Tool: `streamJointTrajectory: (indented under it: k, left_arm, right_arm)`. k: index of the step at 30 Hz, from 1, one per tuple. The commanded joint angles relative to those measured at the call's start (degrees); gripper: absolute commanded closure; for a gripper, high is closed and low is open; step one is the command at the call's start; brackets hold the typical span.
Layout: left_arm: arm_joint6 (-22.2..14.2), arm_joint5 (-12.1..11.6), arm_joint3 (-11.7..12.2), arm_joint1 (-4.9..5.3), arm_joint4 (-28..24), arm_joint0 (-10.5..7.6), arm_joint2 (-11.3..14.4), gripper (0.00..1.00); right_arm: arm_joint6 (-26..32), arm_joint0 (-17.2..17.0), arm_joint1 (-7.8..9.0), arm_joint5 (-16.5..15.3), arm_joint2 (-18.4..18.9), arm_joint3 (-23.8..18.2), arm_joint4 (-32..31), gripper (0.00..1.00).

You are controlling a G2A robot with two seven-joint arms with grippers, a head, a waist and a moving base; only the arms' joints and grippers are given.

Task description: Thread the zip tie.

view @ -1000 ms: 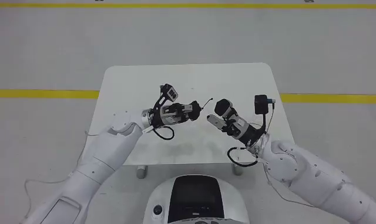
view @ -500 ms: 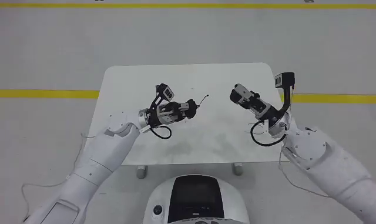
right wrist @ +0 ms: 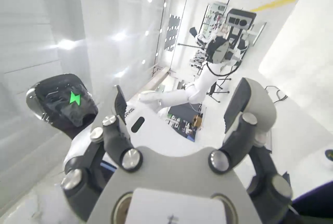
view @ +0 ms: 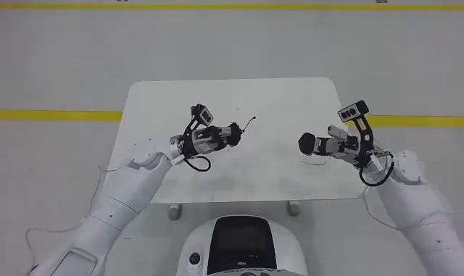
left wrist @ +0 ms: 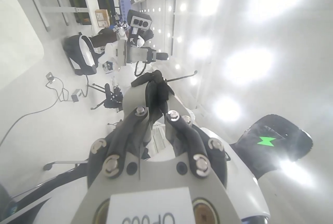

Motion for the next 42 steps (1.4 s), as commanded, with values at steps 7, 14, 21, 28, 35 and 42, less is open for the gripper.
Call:
streamJointTrajectory:
  k: [7, 14, 21, 28, 35, 42]
  left_arm:
    - [-0.68, 0.89, -0.04, -0.22, 0.47, -0.55, 0.75, 1.00]
    - [-0.34, 0.99, -0.06, -0.23, 0.36, -0.42, 0.80, 1.00]
    - [2.16, 1.51, -2.11, -1.19, 0.49, 0.20, 4.26, 1.00]
    - [1.55, -1.83, -1.93, -2.68, -4.33, -0.60, 6.73, 1.00]
    - [0.94, -2.74, -0.91, -3.42, -5.83, -1.51, 7.66, 1.00]
    - [0.94, -2.74, -0.91, -3.42, -5.83, -1.51, 7.66, 1.00]
  right_arm:
    - [6.24, 1.66, -4.17, 0.00, -1.67, 4.52, 0.41, 0.00]
    - [5.79, 1.56, -4.25, 0.00, -1.78, 3.86, 0.85, 0.00]
    - [6.24, 1.88, -6.38, 0.00, -4.99, 3.30, 8.03, 0.00]
    - [6.24, 4.64, -8.84, 0.00, -9.76, 8.62, 13.61, 0.00]
    - [6.24, 6.44, -9.91, 0.00, -12.80, 10.77, 13.34, 0.00]
    - [5.17, 6.25, -9.99, 0.32, -12.98, 9.90, 13.06, 0.00]
